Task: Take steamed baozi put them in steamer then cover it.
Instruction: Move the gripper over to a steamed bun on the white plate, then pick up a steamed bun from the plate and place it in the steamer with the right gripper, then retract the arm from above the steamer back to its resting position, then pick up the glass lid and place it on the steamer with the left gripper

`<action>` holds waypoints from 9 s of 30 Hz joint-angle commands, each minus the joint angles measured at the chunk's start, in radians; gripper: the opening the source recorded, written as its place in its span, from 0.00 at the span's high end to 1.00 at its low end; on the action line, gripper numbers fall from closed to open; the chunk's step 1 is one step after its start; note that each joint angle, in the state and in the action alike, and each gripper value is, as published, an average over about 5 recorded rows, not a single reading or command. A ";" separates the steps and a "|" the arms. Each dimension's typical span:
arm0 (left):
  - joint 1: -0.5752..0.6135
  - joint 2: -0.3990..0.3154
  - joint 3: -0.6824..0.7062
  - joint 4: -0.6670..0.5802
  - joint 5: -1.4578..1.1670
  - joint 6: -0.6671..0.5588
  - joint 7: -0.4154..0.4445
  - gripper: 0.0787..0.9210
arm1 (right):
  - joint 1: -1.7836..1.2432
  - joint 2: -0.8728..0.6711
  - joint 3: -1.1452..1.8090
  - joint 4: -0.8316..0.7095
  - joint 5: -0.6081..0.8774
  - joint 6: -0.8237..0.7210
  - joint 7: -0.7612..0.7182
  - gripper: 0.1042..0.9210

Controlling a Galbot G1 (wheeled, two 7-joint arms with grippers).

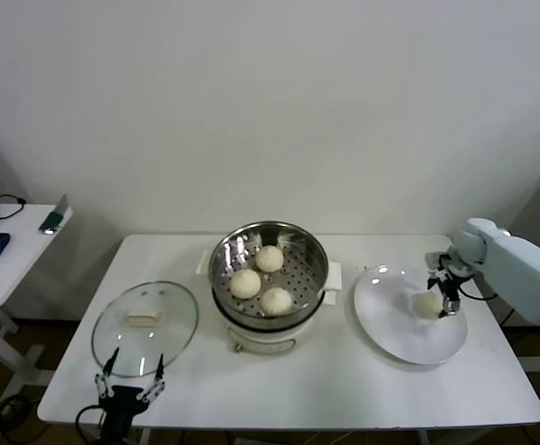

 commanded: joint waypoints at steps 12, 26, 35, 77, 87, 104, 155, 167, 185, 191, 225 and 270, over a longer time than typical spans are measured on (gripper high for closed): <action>0.004 0.001 0.000 -0.008 0.002 0.002 0.000 0.12 | 0.019 0.028 -0.005 -0.028 0.027 -0.011 -0.005 0.33; 0.006 -0.004 0.027 -0.033 0.007 0.001 0.001 0.12 | 0.606 0.079 -0.551 0.196 0.689 -0.185 0.046 0.34; 0.003 0.005 0.050 -0.040 0.006 -0.001 0.002 0.12 | 0.815 0.263 -0.735 0.301 0.987 -0.238 0.073 0.34; -0.009 0.031 0.041 -0.025 -0.025 -0.011 0.003 0.12 | 0.581 0.484 -0.792 0.377 0.892 -0.356 0.220 0.32; -0.006 0.031 0.042 -0.029 -0.023 -0.011 0.002 0.12 | 0.610 0.476 -0.761 0.372 0.922 -0.343 0.184 0.13; -0.020 0.030 0.056 -0.024 0.010 -0.005 -0.015 0.12 | 0.701 0.148 -0.603 0.488 1.026 -0.190 0.296 0.12; -0.161 0.177 0.068 0.064 1.134 0.265 -0.079 0.12 | -1.353 0.073 1.444 0.919 0.907 0.053 0.993 0.12; -0.365 0.166 0.084 0.364 1.195 0.228 -0.129 0.12 | -1.423 0.146 1.484 0.911 0.808 0.042 0.986 0.12; -0.498 0.191 0.083 0.517 1.208 0.196 -0.182 0.12 | -1.437 0.154 1.498 0.914 0.758 0.049 0.974 0.12; -0.528 0.198 0.091 0.539 1.202 0.195 -0.203 0.12 | -1.444 0.157 1.503 0.912 0.746 0.054 0.967 0.12; -0.519 0.245 0.139 0.477 1.120 0.225 -0.204 0.83 | -1.445 0.180 1.504 0.875 0.663 0.086 0.937 0.12; -0.721 0.374 0.702 -0.175 1.215 0.923 0.275 0.92 | -1.325 0.185 1.406 0.739 0.552 0.114 0.927 0.12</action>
